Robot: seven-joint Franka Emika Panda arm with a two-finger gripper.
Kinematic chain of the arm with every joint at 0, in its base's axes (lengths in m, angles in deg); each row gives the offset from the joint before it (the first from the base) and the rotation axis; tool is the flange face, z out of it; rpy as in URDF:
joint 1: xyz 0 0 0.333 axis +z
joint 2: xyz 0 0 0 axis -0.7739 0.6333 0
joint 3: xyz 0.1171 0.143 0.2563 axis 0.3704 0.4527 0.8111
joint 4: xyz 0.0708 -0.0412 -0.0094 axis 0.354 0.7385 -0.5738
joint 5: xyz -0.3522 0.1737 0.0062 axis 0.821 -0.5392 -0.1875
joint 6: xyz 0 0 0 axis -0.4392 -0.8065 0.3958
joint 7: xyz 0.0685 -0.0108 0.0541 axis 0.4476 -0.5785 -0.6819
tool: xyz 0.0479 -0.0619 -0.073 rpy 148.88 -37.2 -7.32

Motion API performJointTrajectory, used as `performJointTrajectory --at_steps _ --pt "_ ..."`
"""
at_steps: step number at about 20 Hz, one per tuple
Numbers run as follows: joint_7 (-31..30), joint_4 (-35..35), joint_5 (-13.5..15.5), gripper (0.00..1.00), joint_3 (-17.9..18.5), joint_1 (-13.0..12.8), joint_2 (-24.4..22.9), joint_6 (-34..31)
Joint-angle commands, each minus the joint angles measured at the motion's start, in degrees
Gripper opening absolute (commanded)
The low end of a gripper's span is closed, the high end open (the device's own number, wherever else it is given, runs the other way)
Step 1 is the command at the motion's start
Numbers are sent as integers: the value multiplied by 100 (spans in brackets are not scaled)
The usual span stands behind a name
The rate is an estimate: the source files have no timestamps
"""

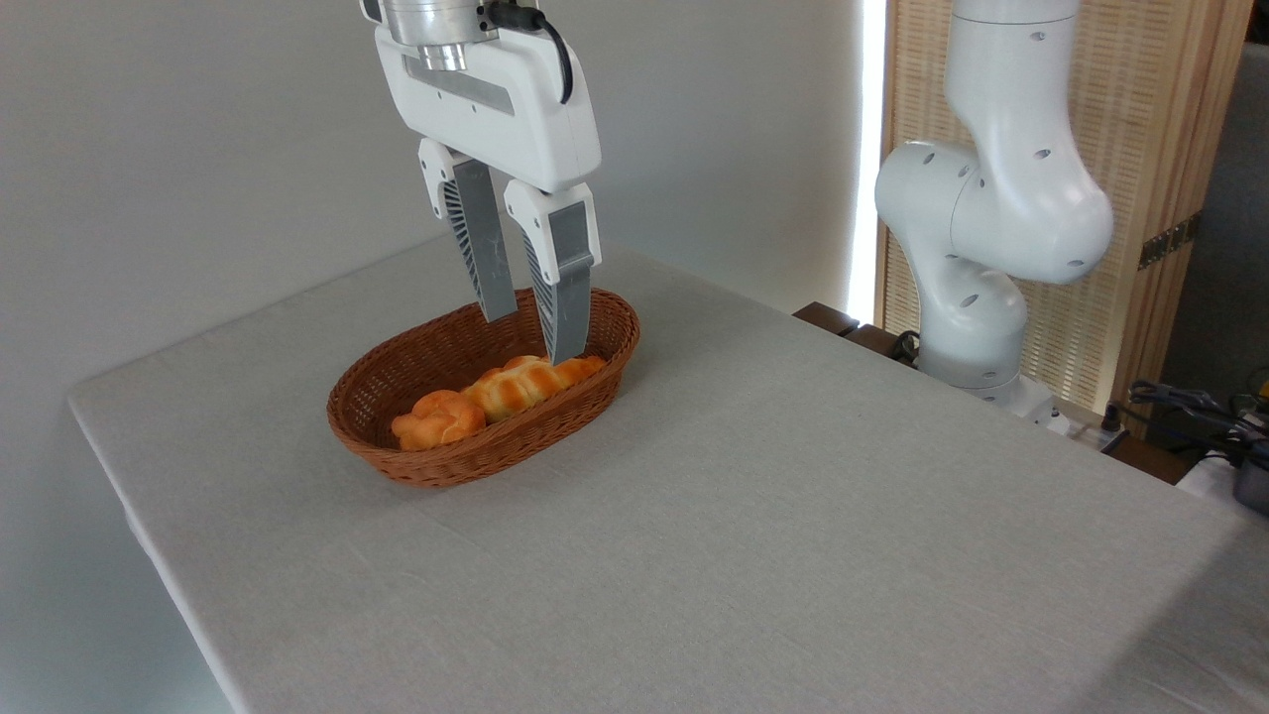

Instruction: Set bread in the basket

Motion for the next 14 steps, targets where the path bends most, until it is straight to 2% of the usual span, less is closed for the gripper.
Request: performJointTrajectory --at_steps 1,14 --pt "-106 -139 -43 100 -218 231 33 -196" --pt "-27 -139 -61 100 -236 222 42 -179"
